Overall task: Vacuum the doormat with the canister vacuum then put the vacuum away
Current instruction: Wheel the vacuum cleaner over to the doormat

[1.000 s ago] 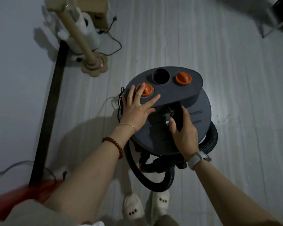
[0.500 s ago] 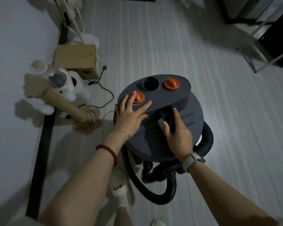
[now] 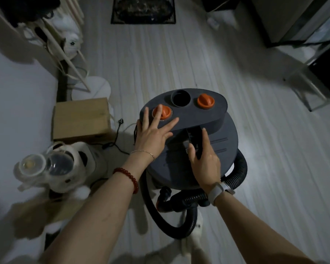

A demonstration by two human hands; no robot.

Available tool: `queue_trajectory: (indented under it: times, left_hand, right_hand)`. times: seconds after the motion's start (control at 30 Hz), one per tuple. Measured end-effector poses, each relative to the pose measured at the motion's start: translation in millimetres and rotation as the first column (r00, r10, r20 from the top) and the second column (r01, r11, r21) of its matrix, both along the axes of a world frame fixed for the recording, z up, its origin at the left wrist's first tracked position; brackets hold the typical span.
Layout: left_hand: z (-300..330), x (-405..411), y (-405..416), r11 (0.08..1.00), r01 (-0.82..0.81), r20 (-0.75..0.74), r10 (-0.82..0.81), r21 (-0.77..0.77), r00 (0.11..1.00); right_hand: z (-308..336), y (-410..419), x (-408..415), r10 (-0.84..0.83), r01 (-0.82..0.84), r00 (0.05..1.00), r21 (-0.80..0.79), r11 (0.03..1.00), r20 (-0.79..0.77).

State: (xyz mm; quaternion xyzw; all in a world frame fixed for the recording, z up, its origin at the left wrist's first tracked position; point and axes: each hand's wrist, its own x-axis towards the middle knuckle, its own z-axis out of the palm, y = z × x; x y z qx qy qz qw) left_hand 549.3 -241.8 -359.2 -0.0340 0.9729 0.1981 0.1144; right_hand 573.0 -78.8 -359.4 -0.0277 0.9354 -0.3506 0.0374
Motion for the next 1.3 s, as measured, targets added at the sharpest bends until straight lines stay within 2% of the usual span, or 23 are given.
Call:
queue_trajectory:
  times: [0.13,0.37,0.63,1.03,1.3]
  left_hand:
    - [4.4,-88.8,-38.4,1.000,-0.008,0.032,0.007,0.011,0.999]
    - [-0.1,-247.7,-108.7,0.998,-0.064,0.002,0.064,0.000,0.998]
    - [-4.9,-414.5,-197.1,0.997,-0.069,-0.059,0.070,0.017,0.996]
    - [-0.1,-602.7,-293.9,0.985,-0.170,-0.092,0.170,0.008,0.981]
    - [-1.8,-700.8,-339.6,0.973,-0.232,-0.142,0.229,-0.011,0.963]
  right_hand:
    - [2.5,-38.3,-89.5,0.013,-0.013,1.000,-0.014,1.000,0.012]
    - [0.1,-107.7,-253.9,0.076,-0.076,0.997,0.005,0.997,0.004]
    - [2.9,-195.4,-424.4,0.068,-0.071,0.997,0.069,0.995,0.032]
    - [6.4,-301.1,-621.1,0.124,-0.131,0.983,0.048,0.990,0.133]
    - [4.4,-342.9,-732.6,0.229,-0.237,0.959,0.030,0.971,0.166]
